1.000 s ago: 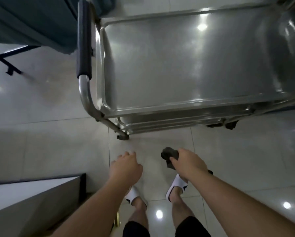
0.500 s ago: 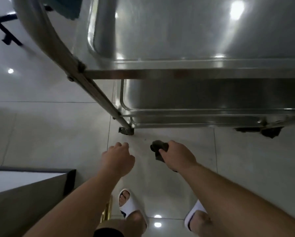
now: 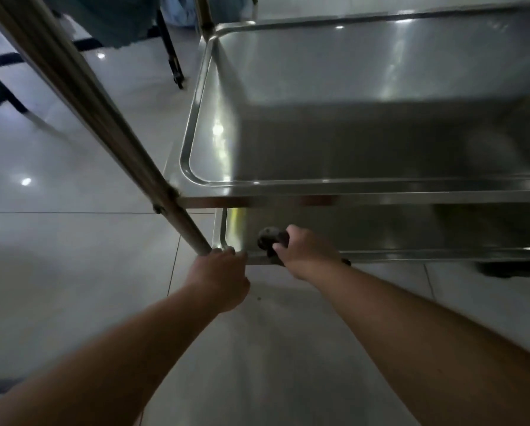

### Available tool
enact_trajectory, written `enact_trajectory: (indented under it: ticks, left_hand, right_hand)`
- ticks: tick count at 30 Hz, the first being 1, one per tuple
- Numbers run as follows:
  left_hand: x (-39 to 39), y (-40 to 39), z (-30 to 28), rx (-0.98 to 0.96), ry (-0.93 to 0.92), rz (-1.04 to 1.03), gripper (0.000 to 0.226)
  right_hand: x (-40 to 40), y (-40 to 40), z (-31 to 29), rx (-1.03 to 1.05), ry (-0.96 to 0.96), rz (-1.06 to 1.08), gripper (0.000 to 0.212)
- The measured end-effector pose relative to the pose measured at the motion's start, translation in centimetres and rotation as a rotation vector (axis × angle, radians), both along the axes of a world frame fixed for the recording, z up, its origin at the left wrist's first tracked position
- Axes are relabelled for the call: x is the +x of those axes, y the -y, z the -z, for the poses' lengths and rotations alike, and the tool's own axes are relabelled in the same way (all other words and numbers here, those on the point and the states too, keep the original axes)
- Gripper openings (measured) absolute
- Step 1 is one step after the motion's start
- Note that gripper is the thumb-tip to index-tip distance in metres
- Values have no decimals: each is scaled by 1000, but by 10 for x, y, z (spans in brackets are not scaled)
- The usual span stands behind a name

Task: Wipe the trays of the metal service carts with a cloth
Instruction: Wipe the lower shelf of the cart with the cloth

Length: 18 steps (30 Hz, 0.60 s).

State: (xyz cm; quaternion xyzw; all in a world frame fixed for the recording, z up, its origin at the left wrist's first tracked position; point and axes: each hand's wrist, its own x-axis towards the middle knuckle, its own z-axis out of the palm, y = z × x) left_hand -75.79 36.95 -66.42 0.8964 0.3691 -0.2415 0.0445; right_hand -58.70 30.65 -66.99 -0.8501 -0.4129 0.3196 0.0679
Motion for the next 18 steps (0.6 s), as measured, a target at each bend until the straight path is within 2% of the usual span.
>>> enact_trajectory:
  ticks: [3, 10, 12, 14, 16, 18]
  left_hand:
    - [4, -13, 27, 83, 73, 82, 40]
    - [-27, -20, 52, -6, 173, 65, 37]
    - [-45, -21, 58, -67, 156, 13, 33]
    - [-62, -30, 64, -128, 188, -145, 33]
    - [-74, -44, 70, -152, 245, -286, 45]
    - [-81, -55, 73, -129, 412, -394, 71]
  right_hand:
    - [3, -13, 37, 150, 44, -28, 32]
    - [-3, -30, 82, 449, 134, 31, 36]
    - [-8, -41, 89, 524, 151, 47, 36]
    - [-17, -55, 95, 604, 140, 62, 38]
    - [-25, -72, 101, 653, 139, 64, 41]
    - [-33, -87, 108, 650, 99, 34, 49]
